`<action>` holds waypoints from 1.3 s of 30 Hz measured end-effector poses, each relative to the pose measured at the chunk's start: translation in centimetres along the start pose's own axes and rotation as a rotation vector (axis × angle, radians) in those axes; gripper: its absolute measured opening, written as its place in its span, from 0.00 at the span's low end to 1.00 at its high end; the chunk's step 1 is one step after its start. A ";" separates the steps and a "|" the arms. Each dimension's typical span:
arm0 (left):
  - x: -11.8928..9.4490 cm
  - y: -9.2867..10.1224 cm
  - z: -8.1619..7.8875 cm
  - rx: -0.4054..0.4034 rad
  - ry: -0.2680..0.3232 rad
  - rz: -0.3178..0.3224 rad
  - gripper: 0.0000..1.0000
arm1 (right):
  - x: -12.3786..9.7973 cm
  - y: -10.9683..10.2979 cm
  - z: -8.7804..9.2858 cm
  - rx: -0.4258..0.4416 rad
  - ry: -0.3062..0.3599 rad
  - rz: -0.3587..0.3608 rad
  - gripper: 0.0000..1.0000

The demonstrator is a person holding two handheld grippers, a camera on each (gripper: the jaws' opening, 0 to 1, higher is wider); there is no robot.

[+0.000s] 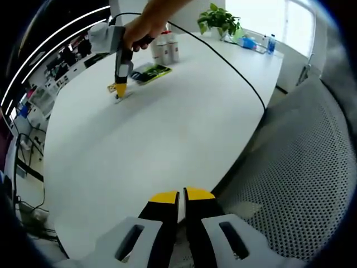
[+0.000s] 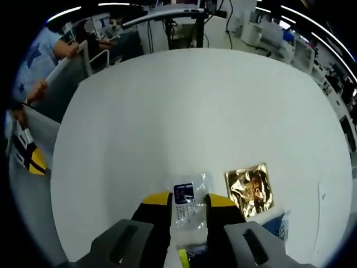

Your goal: Arrange the skincare products in the storage area until every visible bottle or jar stands upright without overlapping.

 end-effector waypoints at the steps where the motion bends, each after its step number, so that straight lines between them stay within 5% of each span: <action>1: 0.0 0.0 0.0 0.001 0.000 0.000 0.00 | 0.0 0.3 0.1 0.003 -0.003 0.001 0.21; 10: 0.0 0.0 0.0 0.002 0.001 -0.002 0.00 | -0.4 0.4 0.1 -0.026 -0.022 -0.015 0.22; 21: 0.0 0.0 -0.1 0.005 0.003 -0.001 0.00 | -2.6 0.4 -1.3 0.043 0.075 0.031 0.27; 25: 0.0 0.0 -0.2 0.007 0.010 -0.001 0.00 | -4.2 -0.6 -2.0 0.101 0.154 0.056 0.32; 35: 0.0 0.0 -0.5 0.009 0.034 -0.001 0.05 | -11.0 -4.9 -3.5 0.206 0.493 0.124 0.36; 39: 0.0 0.1 -0.6 0.002 0.043 0.009 0.08 | -14.0 -7.9 -3.7 0.161 0.563 0.157 0.34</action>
Point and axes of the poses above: the point that each gripper's makers call its tool centre point, and the gripper's own axes: x roughly forward along the fingers, y roughly to its right, z roughly out of its underside, the point moved 7 cm from there along -x, roughly backward along the fingers, and after that the axes turned 13 degrees about y, right-handed, at the moved point
